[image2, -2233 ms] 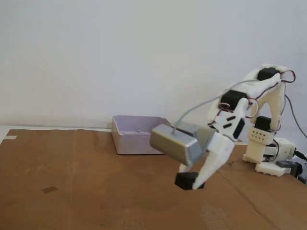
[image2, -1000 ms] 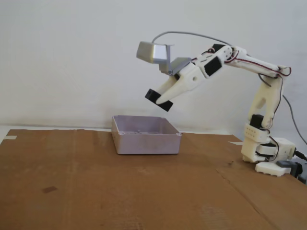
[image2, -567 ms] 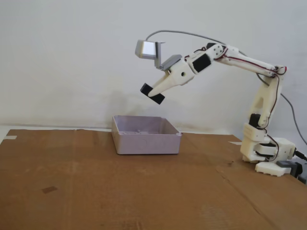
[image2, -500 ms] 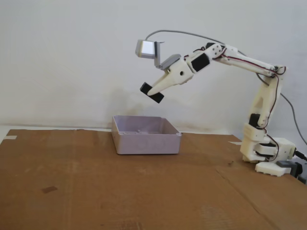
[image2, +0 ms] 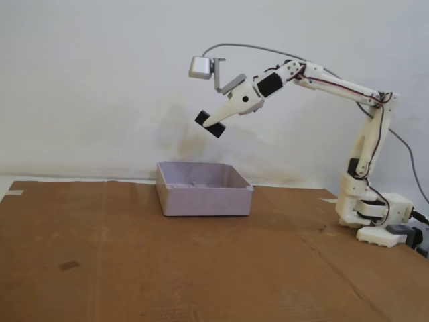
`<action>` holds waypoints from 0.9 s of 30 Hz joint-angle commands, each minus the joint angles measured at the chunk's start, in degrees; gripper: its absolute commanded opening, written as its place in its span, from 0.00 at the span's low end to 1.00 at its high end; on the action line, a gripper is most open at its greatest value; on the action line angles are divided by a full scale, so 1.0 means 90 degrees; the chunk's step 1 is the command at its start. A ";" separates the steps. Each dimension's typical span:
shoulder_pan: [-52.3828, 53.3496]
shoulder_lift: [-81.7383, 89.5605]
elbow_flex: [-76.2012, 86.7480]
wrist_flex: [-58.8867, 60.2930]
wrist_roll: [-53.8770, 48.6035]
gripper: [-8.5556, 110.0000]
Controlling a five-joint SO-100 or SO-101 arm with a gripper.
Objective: Grasp a block and put it in the box.
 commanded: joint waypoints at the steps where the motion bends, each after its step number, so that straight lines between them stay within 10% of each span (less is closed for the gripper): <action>1: 0.0205 0.1025 -0.0068 -0.0117 -0.0068 0.13; 27: 0.0312 0.0928 0.1582 -0.0918 -0.0059 0.13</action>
